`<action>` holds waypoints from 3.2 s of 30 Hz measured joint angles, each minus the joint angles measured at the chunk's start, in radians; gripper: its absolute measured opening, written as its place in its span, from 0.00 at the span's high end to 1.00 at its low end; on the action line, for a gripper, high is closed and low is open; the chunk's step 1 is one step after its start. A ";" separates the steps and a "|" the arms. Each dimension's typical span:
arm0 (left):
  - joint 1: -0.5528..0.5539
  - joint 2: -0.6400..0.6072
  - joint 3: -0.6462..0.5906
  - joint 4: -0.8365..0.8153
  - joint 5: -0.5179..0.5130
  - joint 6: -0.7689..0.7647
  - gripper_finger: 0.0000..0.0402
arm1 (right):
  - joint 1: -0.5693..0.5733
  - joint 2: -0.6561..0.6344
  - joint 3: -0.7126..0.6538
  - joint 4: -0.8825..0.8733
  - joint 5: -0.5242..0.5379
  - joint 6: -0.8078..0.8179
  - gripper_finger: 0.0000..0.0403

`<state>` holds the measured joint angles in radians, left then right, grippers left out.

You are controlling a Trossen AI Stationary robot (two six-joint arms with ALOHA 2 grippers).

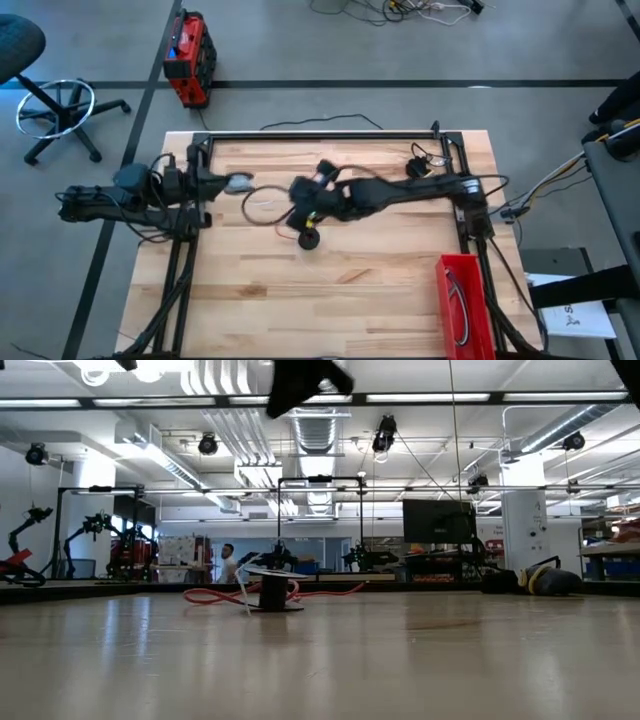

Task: Coil cords
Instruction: Coil the white wire onto the spool

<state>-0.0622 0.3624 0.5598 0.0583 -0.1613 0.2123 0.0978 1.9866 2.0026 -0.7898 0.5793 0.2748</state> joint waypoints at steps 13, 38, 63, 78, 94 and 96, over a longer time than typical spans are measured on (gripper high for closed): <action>0.000 0.146 0.000 -0.091 0.150 0.060 1.00 | -0.007 -0.176 -0.002 -0.127 0.027 0.043 0.99; 0.111 0.585 0.001 -0.026 -0.242 -0.046 1.00 | -0.013 -0.164 -0.010 0.017 -0.055 0.222 0.99; 0.161 0.673 0.002 0.220 -0.251 -0.421 1.00 | -0.002 0.024 -0.025 0.267 -0.119 0.188 0.99; 0.160 0.406 -0.005 0.260 -0.130 -0.464 1.00 | 0.042 0.028 -0.136 0.273 -0.105 0.276 0.99; 0.157 0.194 -0.006 0.076 0.358 -0.248 1.00 | 0.056 -0.027 -0.131 0.193 -0.114 0.146 0.99; 0.157 0.186 -0.006 0.069 0.362 -0.232 1.00 | 0.063 -0.031 -0.121 0.183 -0.112 0.119 0.98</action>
<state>0.0948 0.5485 0.5538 0.1274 0.2005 -0.0193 0.1603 1.9559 1.8817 -0.6064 0.4674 0.3933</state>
